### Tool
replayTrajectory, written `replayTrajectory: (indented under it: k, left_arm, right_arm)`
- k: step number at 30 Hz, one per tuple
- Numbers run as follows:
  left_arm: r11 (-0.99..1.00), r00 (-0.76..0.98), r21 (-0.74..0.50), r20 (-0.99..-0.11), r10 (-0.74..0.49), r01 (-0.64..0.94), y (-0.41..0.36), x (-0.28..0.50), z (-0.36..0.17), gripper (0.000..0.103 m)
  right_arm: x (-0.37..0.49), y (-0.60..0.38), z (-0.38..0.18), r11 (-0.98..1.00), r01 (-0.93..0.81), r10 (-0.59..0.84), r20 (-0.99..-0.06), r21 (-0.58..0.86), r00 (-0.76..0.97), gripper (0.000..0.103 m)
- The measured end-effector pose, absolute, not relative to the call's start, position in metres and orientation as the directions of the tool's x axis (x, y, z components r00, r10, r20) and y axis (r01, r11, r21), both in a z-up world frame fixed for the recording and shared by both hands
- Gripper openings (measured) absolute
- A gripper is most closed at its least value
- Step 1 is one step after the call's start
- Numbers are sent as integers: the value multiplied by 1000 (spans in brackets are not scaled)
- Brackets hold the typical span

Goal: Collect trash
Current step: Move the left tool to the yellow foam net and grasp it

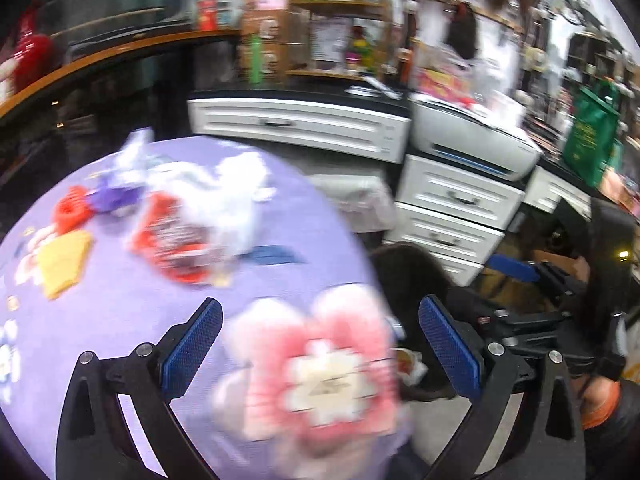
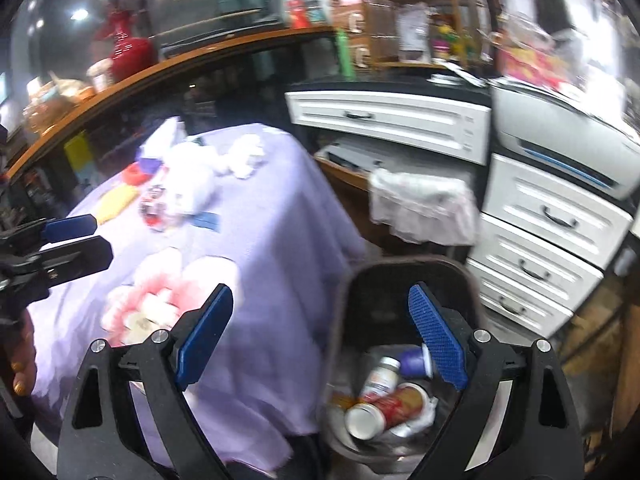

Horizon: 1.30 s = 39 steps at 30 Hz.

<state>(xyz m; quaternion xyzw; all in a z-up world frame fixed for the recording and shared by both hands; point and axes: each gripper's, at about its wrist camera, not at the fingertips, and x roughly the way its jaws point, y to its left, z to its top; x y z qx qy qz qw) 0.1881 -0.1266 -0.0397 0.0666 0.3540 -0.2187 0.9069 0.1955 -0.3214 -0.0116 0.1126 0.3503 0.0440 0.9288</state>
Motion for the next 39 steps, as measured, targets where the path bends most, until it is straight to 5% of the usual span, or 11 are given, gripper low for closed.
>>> replayTrajectory:
  k: [18,27,32,36,37,39]
  left_arm:
    - [999,673,-5,-739,-30,39,68,275,-48,97]
    - [997,602,-51,-798,-4,-61,90,349,-65,97]
    - [996,566,79,-820,88,-40,71,368,-76,97]
    - [999,572,35,-819,48,-33,71,365,-81,63]
    - [999,575,23,-817,41,-38,74,363,-81,44]
    - [999,579,5,-815,33,-50,78,359,-78,24]
  right_arm:
    - [268,-215,15,955,-229,296,-633,188,715,89]
    - [288,-194,20,954,-253,297,-646,164,703,89]
    - [295,-191,17,959,-239,280,-660,155,697,89]
    - [301,-183,18,957,-257,278,-662,132,696,89]
    - [304,-178,18,955,-270,282,-663,123,693,89]
    - [307,-172,18,952,-285,284,-666,110,690,89]
